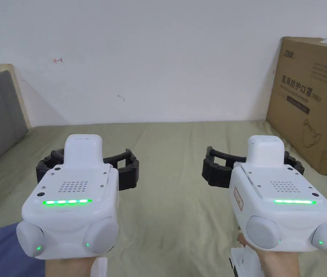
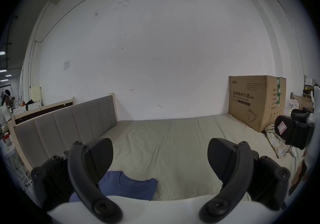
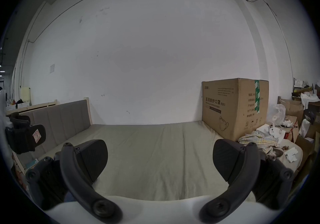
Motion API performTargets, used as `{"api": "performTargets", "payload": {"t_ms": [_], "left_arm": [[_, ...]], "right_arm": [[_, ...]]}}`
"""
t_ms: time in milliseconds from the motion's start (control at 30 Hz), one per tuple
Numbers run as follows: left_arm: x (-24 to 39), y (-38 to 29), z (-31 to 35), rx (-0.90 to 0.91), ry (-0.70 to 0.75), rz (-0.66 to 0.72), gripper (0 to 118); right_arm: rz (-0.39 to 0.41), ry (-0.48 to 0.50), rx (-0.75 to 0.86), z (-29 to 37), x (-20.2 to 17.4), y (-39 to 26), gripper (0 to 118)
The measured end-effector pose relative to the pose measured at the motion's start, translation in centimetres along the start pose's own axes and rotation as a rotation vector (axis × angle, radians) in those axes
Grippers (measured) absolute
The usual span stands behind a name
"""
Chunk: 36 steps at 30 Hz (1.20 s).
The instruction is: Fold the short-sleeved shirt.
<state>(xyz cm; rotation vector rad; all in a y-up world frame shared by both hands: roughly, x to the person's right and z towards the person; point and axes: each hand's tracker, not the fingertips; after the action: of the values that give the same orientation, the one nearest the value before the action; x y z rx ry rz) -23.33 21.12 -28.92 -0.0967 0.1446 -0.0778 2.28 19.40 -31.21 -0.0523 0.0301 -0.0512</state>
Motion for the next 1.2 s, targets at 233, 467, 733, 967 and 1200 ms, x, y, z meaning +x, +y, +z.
{"api": "performTargets", "payload": {"t_ms": [233, 467, 733, 967, 1200], "left_arm": [[0.18, -0.03, 0.02, 0.006, -0.003, -0.001, 112], [0.26, -0.22, -0.12, -0.002, -0.017, -0.003, 112], [0.07, -0.26, -0.25, -0.009, -0.01, 0.026, 112], [0.05, -0.4, -0.26, -0.012, -0.006, 0.019, 112], [-0.01, -0.37, -0.36, -0.016, -0.01, 0.029, 112]], "right_arm": [[0.013, -0.015, 0.009, 0.22, 0.17, 0.11, 118], [0.0, -0.009, 0.002, 0.19, 0.54, 0.0, 118], [0.034, -0.009, 0.019, 0.17, 0.34, -0.26, 118], [0.016, -0.005, 0.013, 0.2, 0.35, -0.35, 118], [0.004, -0.006, 0.008, 0.2, 0.56, -0.3, 118]]}}
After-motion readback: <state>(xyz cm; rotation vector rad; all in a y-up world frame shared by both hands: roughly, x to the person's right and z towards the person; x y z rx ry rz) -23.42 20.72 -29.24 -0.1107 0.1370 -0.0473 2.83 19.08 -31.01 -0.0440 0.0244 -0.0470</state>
